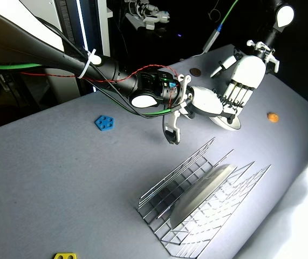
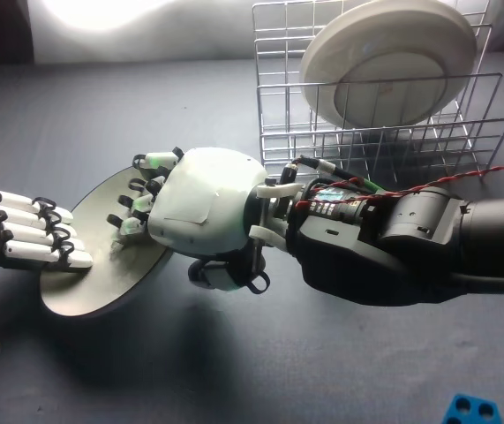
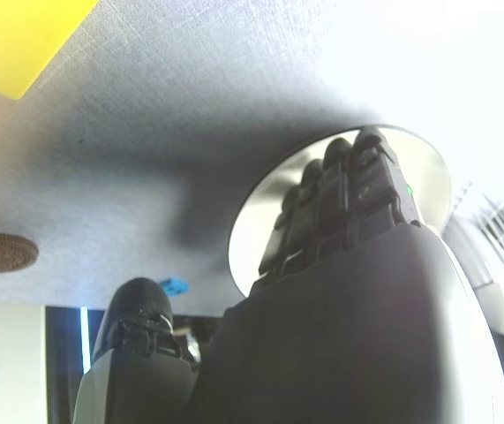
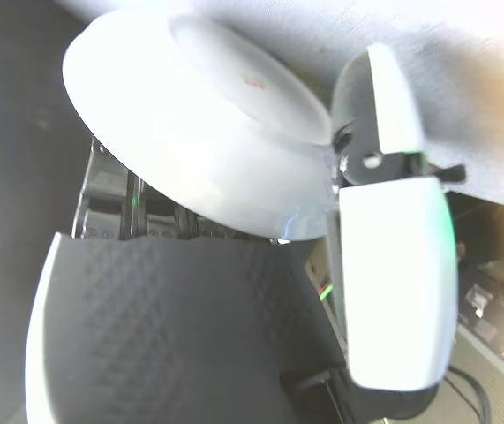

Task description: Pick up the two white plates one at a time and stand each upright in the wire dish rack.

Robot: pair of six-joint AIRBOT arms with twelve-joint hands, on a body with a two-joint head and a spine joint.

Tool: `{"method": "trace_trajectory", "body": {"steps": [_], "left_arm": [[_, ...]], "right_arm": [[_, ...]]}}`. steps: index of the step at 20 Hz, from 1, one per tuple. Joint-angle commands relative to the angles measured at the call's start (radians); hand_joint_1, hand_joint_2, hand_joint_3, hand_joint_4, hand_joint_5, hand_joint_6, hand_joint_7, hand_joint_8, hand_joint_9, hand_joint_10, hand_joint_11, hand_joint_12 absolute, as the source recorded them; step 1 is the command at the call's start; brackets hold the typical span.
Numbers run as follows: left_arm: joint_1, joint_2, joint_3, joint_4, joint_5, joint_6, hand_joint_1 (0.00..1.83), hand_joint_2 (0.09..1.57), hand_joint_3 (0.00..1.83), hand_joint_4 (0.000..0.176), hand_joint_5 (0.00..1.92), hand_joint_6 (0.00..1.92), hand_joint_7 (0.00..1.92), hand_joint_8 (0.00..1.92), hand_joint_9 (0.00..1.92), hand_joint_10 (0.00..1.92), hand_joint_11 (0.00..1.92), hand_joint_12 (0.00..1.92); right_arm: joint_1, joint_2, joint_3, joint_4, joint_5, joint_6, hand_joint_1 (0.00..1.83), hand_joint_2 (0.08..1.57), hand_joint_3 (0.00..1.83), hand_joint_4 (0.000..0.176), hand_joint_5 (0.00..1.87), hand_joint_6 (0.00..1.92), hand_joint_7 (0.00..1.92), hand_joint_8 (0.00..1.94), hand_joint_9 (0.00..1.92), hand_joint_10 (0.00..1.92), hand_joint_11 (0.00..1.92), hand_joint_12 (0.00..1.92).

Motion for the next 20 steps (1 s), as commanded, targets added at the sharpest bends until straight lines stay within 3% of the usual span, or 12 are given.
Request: {"method": "trace_trajectory", "body": {"steps": [1,2,3,4,5,7,9,10,14,17,19,20], "left_arm": [[0.001,-0.022,-0.001,0.022,0.008,-0.008,0.00,1.13,0.00,0.000,0.00,0.00,0.00,0.00,0.00,0.00,0.00,0.00],[0.001,-0.022,-0.001,0.022,0.008,-0.009,0.00,1.13,0.00,0.000,0.00,0.00,0.00,0.00,0.00,0.00,0.00,0.00],[0.001,-0.022,-0.001,0.022,0.008,-0.009,0.00,1.13,0.00,0.000,0.00,0.00,0.00,0.00,0.00,0.00,0.00,0.00],[0.001,-0.022,-0.001,0.022,0.008,-0.009,0.00,1.14,0.00,0.000,0.00,0.00,0.00,0.00,0.00,0.00,0.00,0.00],[0.001,-0.022,-0.001,0.022,0.008,-0.010,0.00,1.14,0.00,0.000,0.00,0.00,0.00,0.00,0.00,0.00,0.00,0.00],[0.000,-0.021,-0.001,0.022,0.008,-0.011,0.00,1.14,0.00,0.000,0.00,0.00,0.00,0.00,0.00,0.00,0.00,0.00],[-0.009,-0.019,-0.001,0.022,0.003,-0.015,0.00,1.14,0.00,0.000,0.00,0.00,0.00,0.00,0.00,0.00,0.00,0.00],[-0.019,-0.017,-0.001,0.022,0.000,-0.017,0.00,1.14,0.00,0.000,0.00,0.00,0.00,0.00,0.00,0.00,0.00,0.00],[-0.102,-0.003,-0.001,0.022,-0.016,-0.030,0.00,1.14,0.00,0.000,0.00,0.00,0.01,0.00,0.00,0.00,0.00,0.00],[-0.166,0.011,-0.001,0.022,-0.028,-0.041,0.00,1.14,0.00,0.000,0.00,0.00,0.00,0.00,0.00,0.00,0.00,0.00],[-0.193,0.017,-0.001,0.022,-0.030,-0.047,0.00,1.13,0.00,0.000,0.00,0.00,0.00,0.00,0.00,0.00,0.00,0.00],[-0.200,0.019,-0.002,0.022,-0.033,-0.050,0.00,1.13,0.00,0.000,0.00,0.00,0.00,0.00,0.00,0.00,0.00,0.00]], "right_arm": [[0.009,-0.003,0.001,-0.008,0.116,-0.004,1.14,1.12,0.00,0.000,0.83,0.03,0.87,0.02,0.86,0.05,0.47,0.96],[0.012,-0.006,0.001,-0.008,0.117,-0.004,1.14,1.12,0.00,0.000,0.83,0.03,0.87,0.02,0.86,0.05,0.47,0.96],[0.016,-0.009,0.001,-0.008,0.119,-0.004,1.12,1.18,0.00,0.000,0.83,1.14,0.97,0.01,0.96,0.02,0.59,0.89],[0.017,-0.010,0.001,-0.008,0.119,-0.005,1.18,1.15,0.02,0.000,0.85,1.21,0.98,0.75,1.01,0.02,0.64,0.87],[0.017,-0.012,0.001,-0.008,0.119,-0.009,1.21,1.13,0.00,0.002,0.91,1.15,1.01,0.84,1.11,0.04,0.74,0.85],[0.018,-0.012,0.001,-0.008,0.119,-0.013,1.38,1.07,0.00,0.000,1.03,0.92,1.09,0.70,1.05,0.92,0.87,0.81],[0.019,-0.010,0.001,-0.008,0.119,-0.014,1.27,1.07,0.00,0.000,1.07,0.86,1.12,0.71,1.13,0.50,0.90,0.80],[0.019,-0.008,0.001,-0.008,0.119,-0.014,1.36,1.05,0.01,0.000,1.05,0.86,1.11,0.69,1.09,0.83,0.90,0.78],[0.017,0.014,-0.021,-0.007,0.118,-0.026,1.24,1.07,0.00,0.031,1.06,0.89,1.11,0.74,1.26,0.06,0.91,0.76],[0.010,0.036,-0.047,-0.007,0.118,-0.026,1.24,1.06,0.00,0.022,1.08,0.87,1.15,0.66,1.28,0.02,0.93,0.73],[0.007,0.049,-0.060,-0.007,0.118,-0.029,1.38,1.06,0.00,0.000,1.01,0.94,1.09,0.70,1.07,0.91,0.92,0.75],[0.008,0.054,-0.065,-0.007,0.118,-0.029,1.27,1.07,0.00,0.000,1.03,0.93,1.12,0.71,1.11,0.48,0.92,0.75]]}}
